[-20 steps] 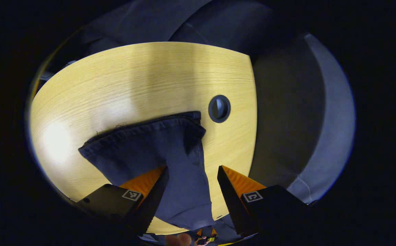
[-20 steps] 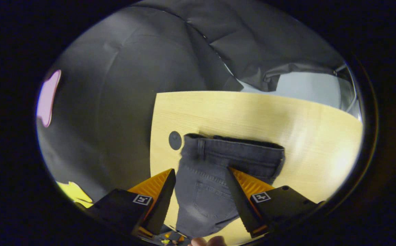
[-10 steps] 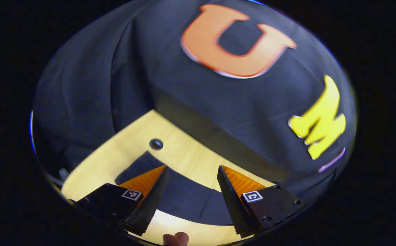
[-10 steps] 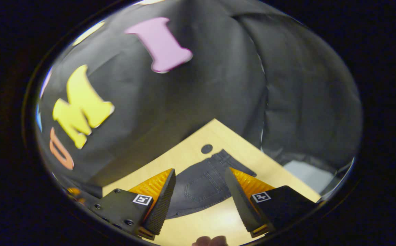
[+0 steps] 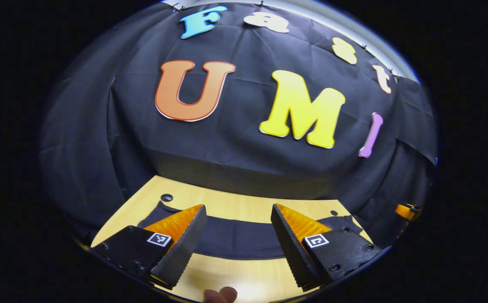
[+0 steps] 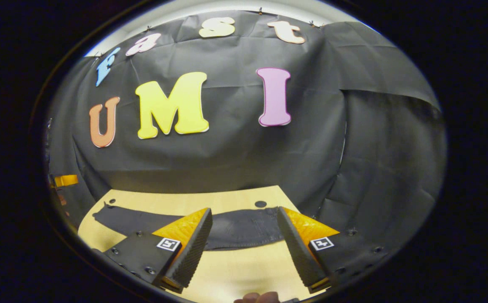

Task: Grasp the waist and the cuffs of the jeans and fold them to make the two legs overlap; first hold the waist and fold one-third of the jeans toward the cuffs, then hold the cuffs and fold the remaining one-third in the same direction to finish folding.

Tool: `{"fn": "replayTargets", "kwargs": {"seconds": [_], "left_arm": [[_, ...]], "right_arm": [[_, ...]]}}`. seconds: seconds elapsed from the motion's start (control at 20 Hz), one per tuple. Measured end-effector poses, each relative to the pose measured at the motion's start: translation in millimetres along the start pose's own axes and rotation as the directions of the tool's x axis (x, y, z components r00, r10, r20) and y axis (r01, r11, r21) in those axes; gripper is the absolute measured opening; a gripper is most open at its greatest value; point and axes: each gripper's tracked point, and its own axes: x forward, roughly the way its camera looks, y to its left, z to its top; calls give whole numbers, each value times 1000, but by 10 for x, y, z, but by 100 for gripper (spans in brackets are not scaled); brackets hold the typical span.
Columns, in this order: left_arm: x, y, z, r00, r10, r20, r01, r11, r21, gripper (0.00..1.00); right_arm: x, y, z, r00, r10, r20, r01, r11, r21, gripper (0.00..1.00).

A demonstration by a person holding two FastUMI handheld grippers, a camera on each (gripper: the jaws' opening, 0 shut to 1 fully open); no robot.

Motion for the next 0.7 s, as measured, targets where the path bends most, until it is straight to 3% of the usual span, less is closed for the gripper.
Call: {"fn": "replayTargets", "kwargs": {"seconds": [0.2,0.4,0.6,0.65,0.7], "left_arm": [[-156,-193,-97,999,10,34,-11,999,32,99],[-175,-271,-243,1000,23,-20,-23,1000,0,98],[-183,-281,-388,995,61,-85,-65,997,-47,99],[-185,-269,-396,993,77,-91,-81,996,-40,99],[-191,-254,-399,991,95,-96,-98,995,-28,99]], "right_arm": [[-126,-258,-449,998,-33,-57,37,997,71,96],[142,-605,-744,993,-43,-111,64,979,193,96],[898,-952,-1199,978,-45,-203,128,897,422,99],[1120,-1050,-1324,973,-56,-226,157,874,460,94],[1321,-1164,-1451,969,-67,-240,179,856,485,98]]}}
